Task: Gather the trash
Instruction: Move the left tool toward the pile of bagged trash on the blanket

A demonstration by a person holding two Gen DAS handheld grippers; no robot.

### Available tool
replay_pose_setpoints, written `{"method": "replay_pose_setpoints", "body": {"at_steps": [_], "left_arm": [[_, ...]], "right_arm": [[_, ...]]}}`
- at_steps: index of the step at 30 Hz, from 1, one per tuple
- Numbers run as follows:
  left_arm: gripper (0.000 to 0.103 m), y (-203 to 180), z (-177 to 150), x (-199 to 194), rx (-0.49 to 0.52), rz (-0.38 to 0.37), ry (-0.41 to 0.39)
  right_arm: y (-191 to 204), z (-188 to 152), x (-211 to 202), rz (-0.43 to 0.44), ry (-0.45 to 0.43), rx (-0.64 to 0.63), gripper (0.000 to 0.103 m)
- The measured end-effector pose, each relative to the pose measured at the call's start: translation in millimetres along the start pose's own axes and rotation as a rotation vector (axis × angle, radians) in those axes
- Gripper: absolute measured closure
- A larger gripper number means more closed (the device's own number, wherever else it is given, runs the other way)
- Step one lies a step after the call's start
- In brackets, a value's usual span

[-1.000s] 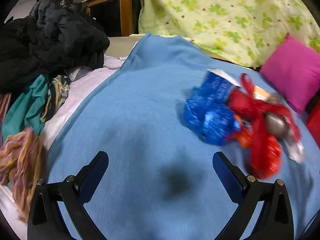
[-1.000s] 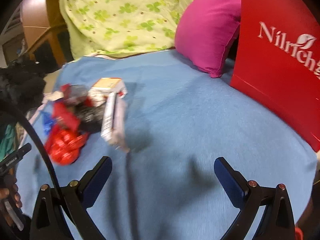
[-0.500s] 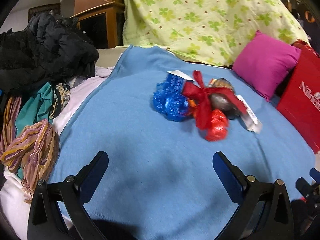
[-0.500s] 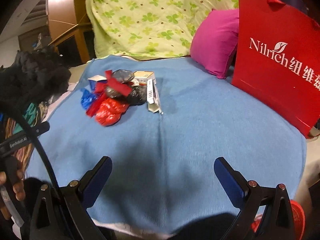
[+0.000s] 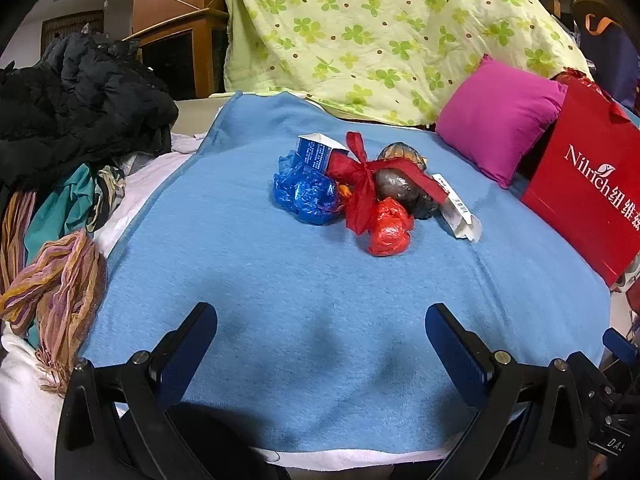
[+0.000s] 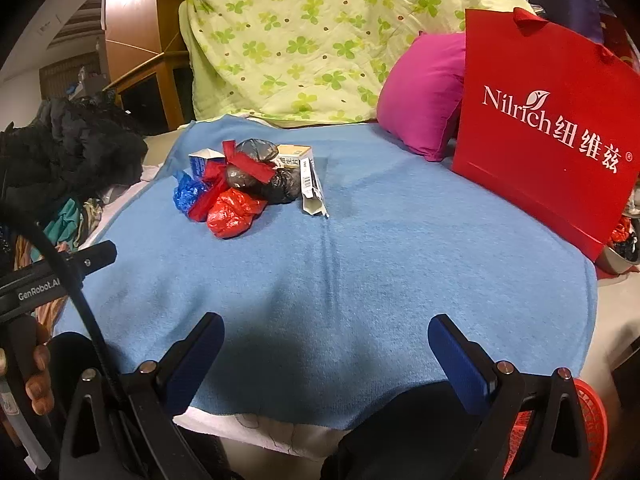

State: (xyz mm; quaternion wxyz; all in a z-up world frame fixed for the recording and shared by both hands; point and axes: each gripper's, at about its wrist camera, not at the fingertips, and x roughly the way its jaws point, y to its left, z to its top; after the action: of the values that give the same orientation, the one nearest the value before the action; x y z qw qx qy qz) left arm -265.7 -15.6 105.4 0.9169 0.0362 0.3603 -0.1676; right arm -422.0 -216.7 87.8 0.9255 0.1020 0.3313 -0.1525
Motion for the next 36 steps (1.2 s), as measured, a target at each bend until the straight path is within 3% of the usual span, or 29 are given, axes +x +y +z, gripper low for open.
{"method": "replay_pose_setpoints", "body": {"at_steps": [19, 26, 36], "left_arm": [[0.000, -7.5, -2.8, 7.0, 0.016, -0.026, 0.017], [0.000, -25.3, 4.5, 30.7, 0.056, -0.042, 0.053], [0.000, -67.9, 51.8, 94.8, 0.094, -0.072, 0.105]], "right_arm": [[-5.0, -2.9, 1.0, -0.026, -0.011, 0.021, 0.000], [-13.0, -12.5, 13.9, -0.009, 0.004, 0.050, 0.000], [-33.6, -17.3, 23.5, 0.027, 0.016, 0.121, 0.000]]}}
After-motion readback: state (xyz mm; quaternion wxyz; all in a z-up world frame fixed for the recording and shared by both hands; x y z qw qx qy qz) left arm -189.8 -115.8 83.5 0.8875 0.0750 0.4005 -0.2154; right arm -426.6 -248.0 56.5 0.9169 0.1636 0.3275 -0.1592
